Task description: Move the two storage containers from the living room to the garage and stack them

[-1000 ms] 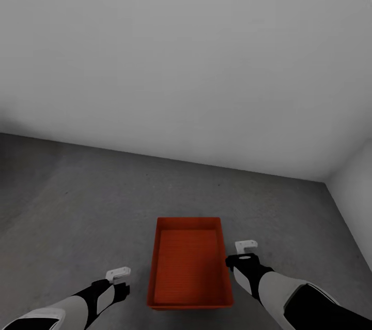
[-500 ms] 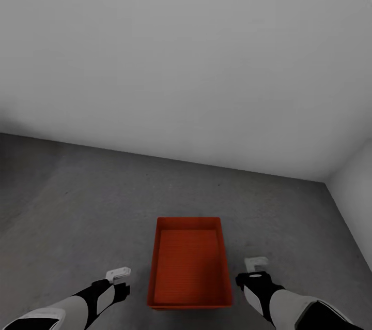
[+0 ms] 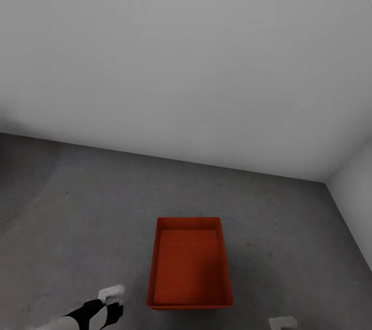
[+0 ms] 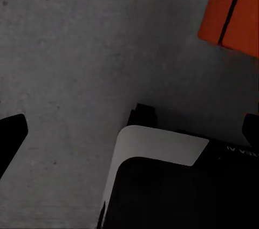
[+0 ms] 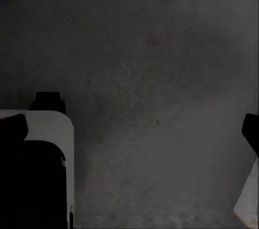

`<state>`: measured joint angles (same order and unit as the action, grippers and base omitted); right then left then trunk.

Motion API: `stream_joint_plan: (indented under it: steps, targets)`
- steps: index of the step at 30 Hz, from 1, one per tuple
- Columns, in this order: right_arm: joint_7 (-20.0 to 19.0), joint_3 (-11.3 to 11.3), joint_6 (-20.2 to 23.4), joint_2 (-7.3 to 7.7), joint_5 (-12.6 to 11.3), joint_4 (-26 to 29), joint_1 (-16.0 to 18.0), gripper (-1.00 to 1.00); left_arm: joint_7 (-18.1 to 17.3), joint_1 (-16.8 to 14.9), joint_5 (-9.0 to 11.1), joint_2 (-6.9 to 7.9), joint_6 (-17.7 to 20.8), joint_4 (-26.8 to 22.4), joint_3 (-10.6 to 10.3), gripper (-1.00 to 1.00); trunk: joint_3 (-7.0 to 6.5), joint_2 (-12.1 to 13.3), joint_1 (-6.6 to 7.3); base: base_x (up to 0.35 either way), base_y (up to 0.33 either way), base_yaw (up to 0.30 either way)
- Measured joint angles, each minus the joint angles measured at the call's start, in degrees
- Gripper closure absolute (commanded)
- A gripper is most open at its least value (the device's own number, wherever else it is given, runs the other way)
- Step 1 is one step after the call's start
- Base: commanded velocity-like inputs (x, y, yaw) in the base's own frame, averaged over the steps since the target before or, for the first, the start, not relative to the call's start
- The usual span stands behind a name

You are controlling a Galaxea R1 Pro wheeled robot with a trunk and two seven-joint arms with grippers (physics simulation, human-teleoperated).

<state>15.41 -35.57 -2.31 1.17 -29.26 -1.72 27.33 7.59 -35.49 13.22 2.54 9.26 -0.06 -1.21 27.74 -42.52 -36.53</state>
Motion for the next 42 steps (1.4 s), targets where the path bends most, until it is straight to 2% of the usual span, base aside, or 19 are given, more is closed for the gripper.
stream_joint_plan:
  steps: [1, 4, 5, 8, 10, 12, 16, 28, 42]
  targets:
    - [-0.03, 0.01, -0.46, 0.00, 0.00, 0.01, -3.03, -1.00, 0.01, 1.69, 0.00, -0.05, -0.81, 0.00, 0.01, -1.00, 0.00, 0.00, 0.00, 0.000, 0.000, 0.000]
    - [-0.07, 0.03, -0.99, -0.42, -0.30, 0.02, -7.47, -1.00, -0.02, 5.61, 0.02, -0.21, -2.83, 0.00, 0.01, -1.00, -0.01, 0.00, 0.00, 0.000, 0.000, -0.016]
    - [-0.07, -0.07, -1.16, -0.51, -0.28, 0.03, -8.04, -1.00, -0.03, 6.24, -0.01, -0.29, -3.11, -0.01, -0.02, -1.00, -0.05, 0.00, 0.00, 0.000, 0.000, -0.059]
    - [-0.14, -0.04, -3.62, -1.20, -0.31, 0.04, -11.64, -1.00, -0.05, 11.04, -0.12, -1.18, -5.24, 0.00, 0.00, -1.00, -0.25, 0.00, 0.00, 0.000, 0.000, -0.078]
    - [-0.21, -0.06, -4.24, -2.10, -0.11, 0.05, -13.07, -1.00, -0.05, 13.27, -0.12, -1.72, -6.81, 0.00, 0.00, -1.00, -0.41, 0.00, 0.00, 0.000, 0.000, -0.085]
    - [-0.23, -0.09, -4.67, -4.20, 0.19, 0.06, -14.99, -1.00, -0.03, 17.15, -0.10, -2.47, -10.11, -0.01, 0.04, -1.00, -0.58, 0.00, 0.00, 0.000, 0.000, -0.086]
    - [-0.29, -0.08, -4.79, -5.06, 0.14, 0.07, -15.22, -1.00, 0.05, 17.73, -0.04, -2.35, -10.74, -0.05, -0.03, -1.00, -0.94, 0.00, 0.00, 0.000, 0.000, -0.086]
    - [-1.05, -0.08, -4.75, -5.75, 0.16, 0.06, -15.30, -1.00, 0.07, 17.84, -0.63, -2.14, -10.95, -0.39, -0.35, -1.00, -1.97, 0.00, 0.00, 0.000, 0.000, -0.085]
    - [-1.11, -0.08, -4.75, -5.75, 0.30, 0.06, -15.53, -1.00, 0.07, 17.85, -0.65, -2.10, -10.98, -0.41, -0.32, -1.00, -3.18, 0.00, 0.00, 0.000, 0.000, -0.083]
